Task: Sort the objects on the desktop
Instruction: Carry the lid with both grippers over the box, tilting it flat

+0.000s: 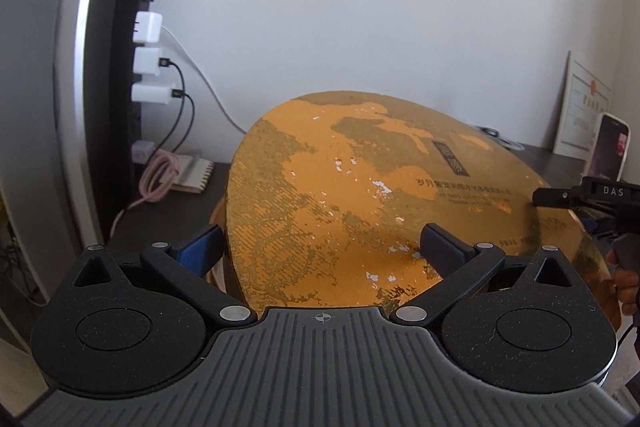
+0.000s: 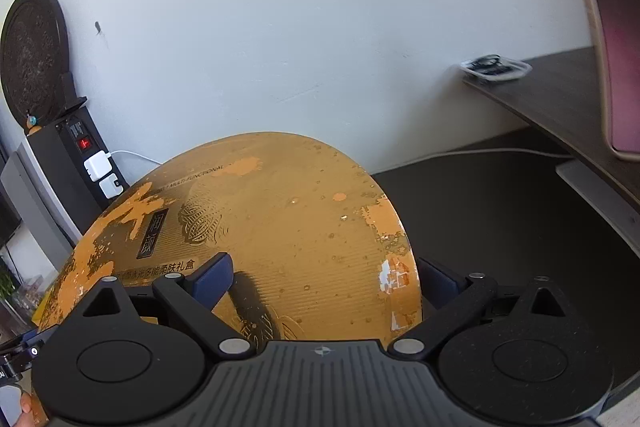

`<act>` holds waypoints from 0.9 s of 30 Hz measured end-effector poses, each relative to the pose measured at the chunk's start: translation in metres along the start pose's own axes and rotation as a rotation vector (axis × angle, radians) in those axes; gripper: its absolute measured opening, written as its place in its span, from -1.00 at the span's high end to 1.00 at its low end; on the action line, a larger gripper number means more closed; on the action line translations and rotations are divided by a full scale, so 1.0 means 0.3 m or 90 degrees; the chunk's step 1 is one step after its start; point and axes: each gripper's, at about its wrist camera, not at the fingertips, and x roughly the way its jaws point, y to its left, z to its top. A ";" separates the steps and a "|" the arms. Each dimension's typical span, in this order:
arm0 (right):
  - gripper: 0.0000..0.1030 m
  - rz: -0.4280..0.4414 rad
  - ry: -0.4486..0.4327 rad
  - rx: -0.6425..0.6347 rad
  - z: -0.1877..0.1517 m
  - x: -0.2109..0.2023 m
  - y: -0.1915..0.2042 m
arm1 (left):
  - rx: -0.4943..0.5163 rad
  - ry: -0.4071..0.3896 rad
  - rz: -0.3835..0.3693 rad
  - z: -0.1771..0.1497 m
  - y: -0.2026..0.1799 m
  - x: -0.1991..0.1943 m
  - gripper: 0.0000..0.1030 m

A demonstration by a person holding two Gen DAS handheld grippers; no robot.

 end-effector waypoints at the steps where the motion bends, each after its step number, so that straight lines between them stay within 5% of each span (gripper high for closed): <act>1: -0.93 0.000 0.002 -0.004 0.007 0.016 0.010 | -0.007 0.004 0.001 0.008 0.018 0.009 -0.99; 27: -0.93 -0.044 0.041 0.018 0.050 0.220 0.047 | -0.025 0.055 0.004 0.052 0.149 0.201 -0.99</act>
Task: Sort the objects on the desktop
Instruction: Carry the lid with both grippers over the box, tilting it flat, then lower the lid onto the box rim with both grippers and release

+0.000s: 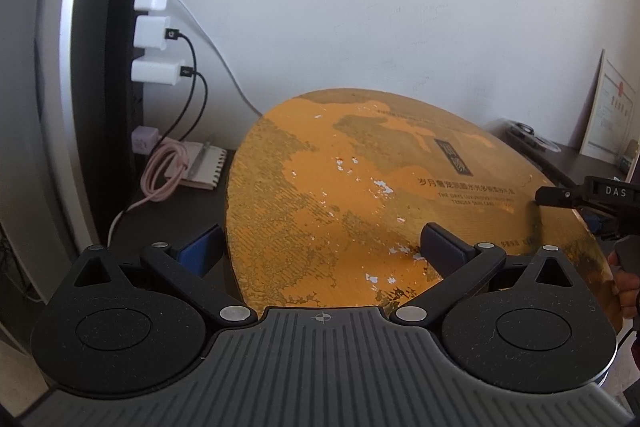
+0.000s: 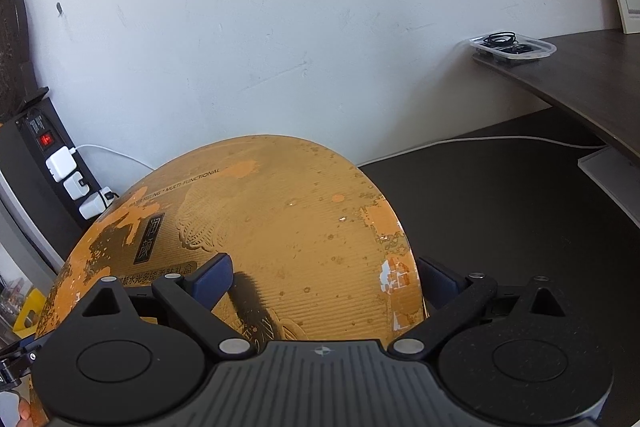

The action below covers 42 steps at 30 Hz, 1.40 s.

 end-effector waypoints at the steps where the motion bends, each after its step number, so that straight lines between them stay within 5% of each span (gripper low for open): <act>1: -0.93 -0.003 0.001 -0.002 0.000 0.002 0.001 | -0.004 0.003 -0.001 -0.002 0.003 0.004 -0.99; 33: -0.96 -0.061 0.073 0.023 -0.008 0.097 -0.008 | -0.028 0.070 -0.005 -0.014 0.037 0.111 -1.00; 42: -0.95 -0.031 0.007 0.042 0.019 0.004 -0.022 | -0.027 0.070 0.006 0.002 0.049 0.076 -0.96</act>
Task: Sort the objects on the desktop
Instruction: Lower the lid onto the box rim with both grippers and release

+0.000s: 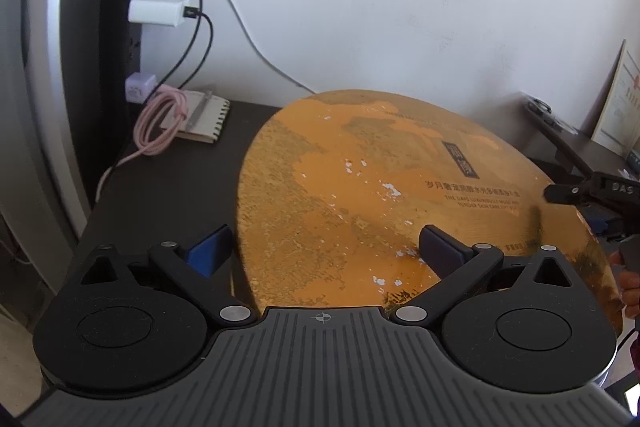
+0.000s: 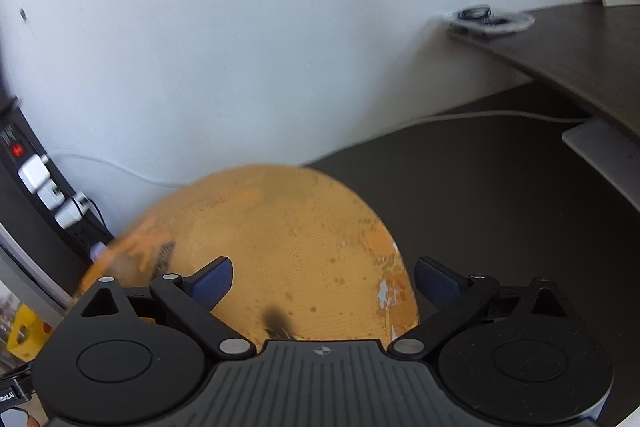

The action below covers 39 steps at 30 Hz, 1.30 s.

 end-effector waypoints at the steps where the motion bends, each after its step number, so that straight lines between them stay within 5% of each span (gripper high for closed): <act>1: -0.95 0.000 -0.010 -0.007 0.004 -0.029 0.006 | 0.004 -0.007 0.009 0.006 -0.006 -0.022 -0.96; 7: -0.99 0.030 -0.034 -0.063 -0.040 -0.210 0.059 | 0.046 -0.030 0.079 0.019 -0.068 -0.155 -0.98; 14: -0.99 0.058 -0.013 -0.100 -0.201 -0.340 0.094 | 0.101 0.031 0.152 -0.071 -0.153 -0.256 -0.99; 23: -0.99 0.049 0.034 -0.162 -0.350 -0.388 0.149 | 0.114 0.071 0.178 -0.197 -0.186 -0.328 -0.99; 32: -0.99 0.004 -0.001 -0.150 -0.354 -0.438 0.131 | 0.106 0.069 0.240 -0.209 -0.161 -0.355 -0.99; 39: -0.99 -0.002 0.008 -0.149 -0.373 -0.427 0.114 | 0.082 0.082 0.242 -0.208 -0.132 -0.324 -0.99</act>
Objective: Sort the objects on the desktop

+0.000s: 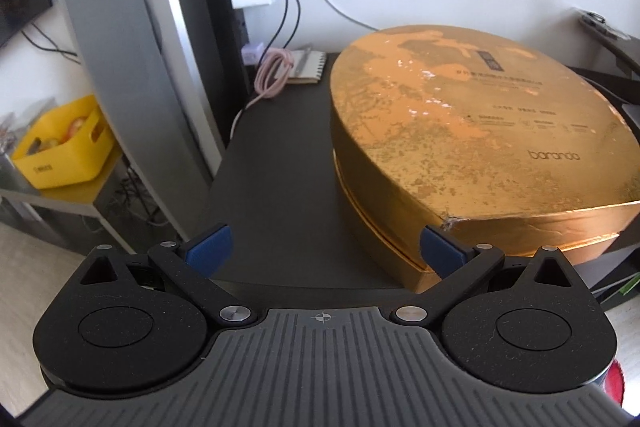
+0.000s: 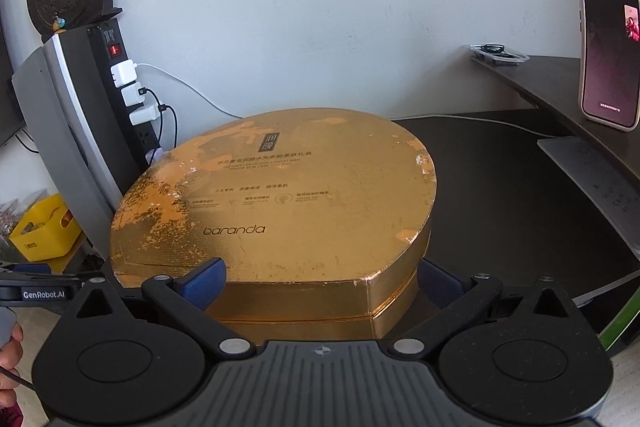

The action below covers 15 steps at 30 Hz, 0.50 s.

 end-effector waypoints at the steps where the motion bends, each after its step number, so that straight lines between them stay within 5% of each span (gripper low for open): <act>1: -0.97 0.002 -0.001 -0.002 -0.002 0.002 -0.001 | 0.000 -0.004 -0.003 0.002 -0.001 0.000 -0.99; 6: -0.61 0.007 -0.015 -0.032 -0.004 0.007 0.021 | -0.001 -0.021 -0.016 0.021 -0.009 0.019 -0.99; 15: -0.63 0.002 -0.017 -0.062 0.001 0.013 0.050 | -0.021 -0.011 -0.008 0.044 0.001 0.065 -1.00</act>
